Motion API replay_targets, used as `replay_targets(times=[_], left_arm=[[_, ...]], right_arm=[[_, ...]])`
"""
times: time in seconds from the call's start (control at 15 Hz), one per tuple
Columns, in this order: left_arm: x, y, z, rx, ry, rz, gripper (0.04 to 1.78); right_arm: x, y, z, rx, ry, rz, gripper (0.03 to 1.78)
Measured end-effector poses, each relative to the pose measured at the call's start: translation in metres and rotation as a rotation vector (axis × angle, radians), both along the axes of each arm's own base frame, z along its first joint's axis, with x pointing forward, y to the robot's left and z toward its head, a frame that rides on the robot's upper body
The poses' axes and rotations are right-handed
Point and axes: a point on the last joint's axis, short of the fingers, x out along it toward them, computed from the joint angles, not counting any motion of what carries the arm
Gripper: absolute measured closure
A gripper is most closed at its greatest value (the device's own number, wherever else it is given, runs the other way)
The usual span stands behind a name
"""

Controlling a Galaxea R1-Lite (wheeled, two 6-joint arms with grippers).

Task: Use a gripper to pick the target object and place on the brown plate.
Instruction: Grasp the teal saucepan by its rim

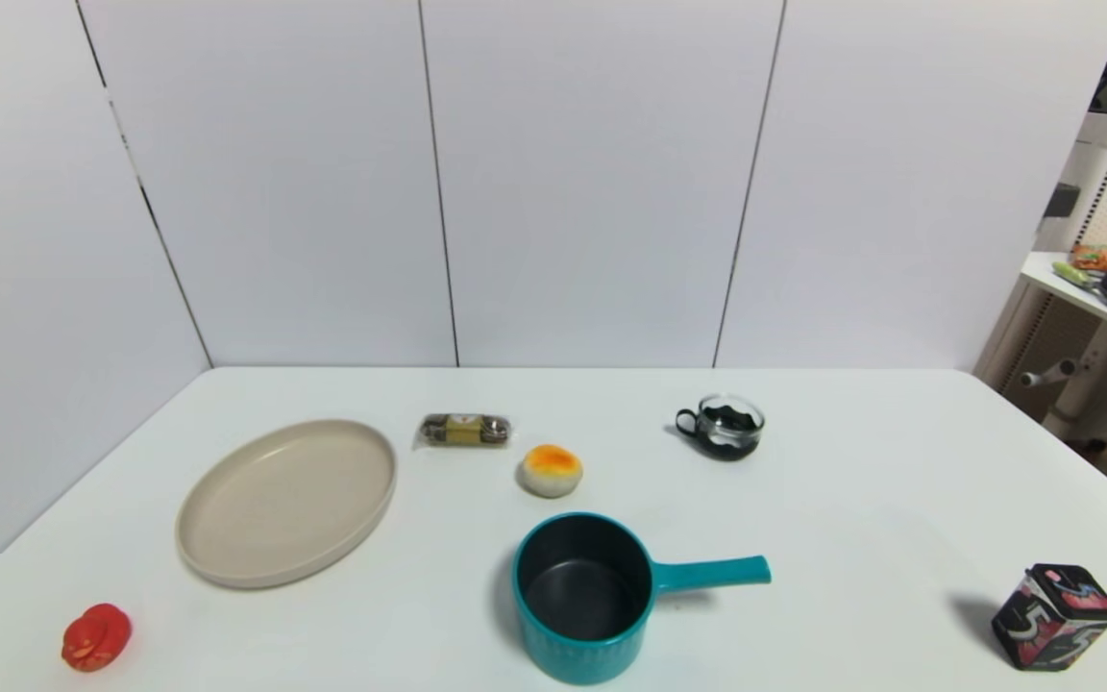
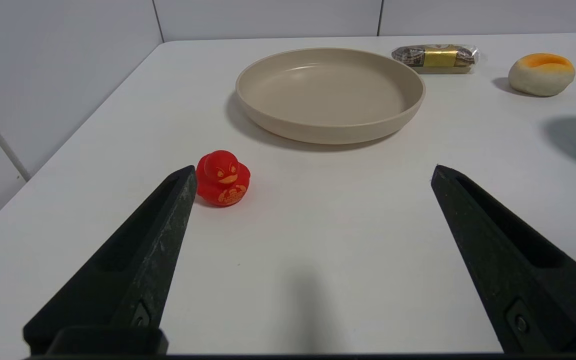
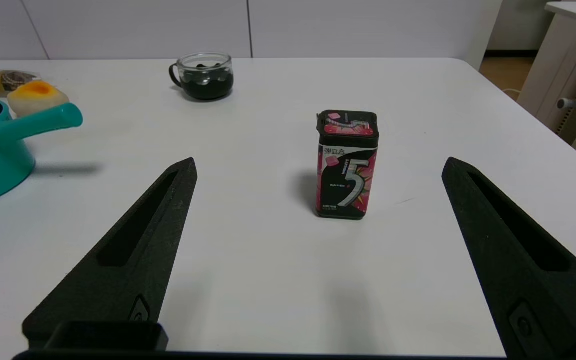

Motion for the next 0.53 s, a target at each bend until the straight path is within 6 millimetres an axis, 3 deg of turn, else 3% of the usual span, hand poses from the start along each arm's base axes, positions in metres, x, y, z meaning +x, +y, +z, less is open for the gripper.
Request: replay_targets(times=[0.53], left_arm=[[0.0001, 0.0, -0.0001, -0.001, 0.001, 0.0, 0.13]], right_arm=[[0.0, 0.0, 0.0, 0.0, 0.0, 0.0, 0.12]])
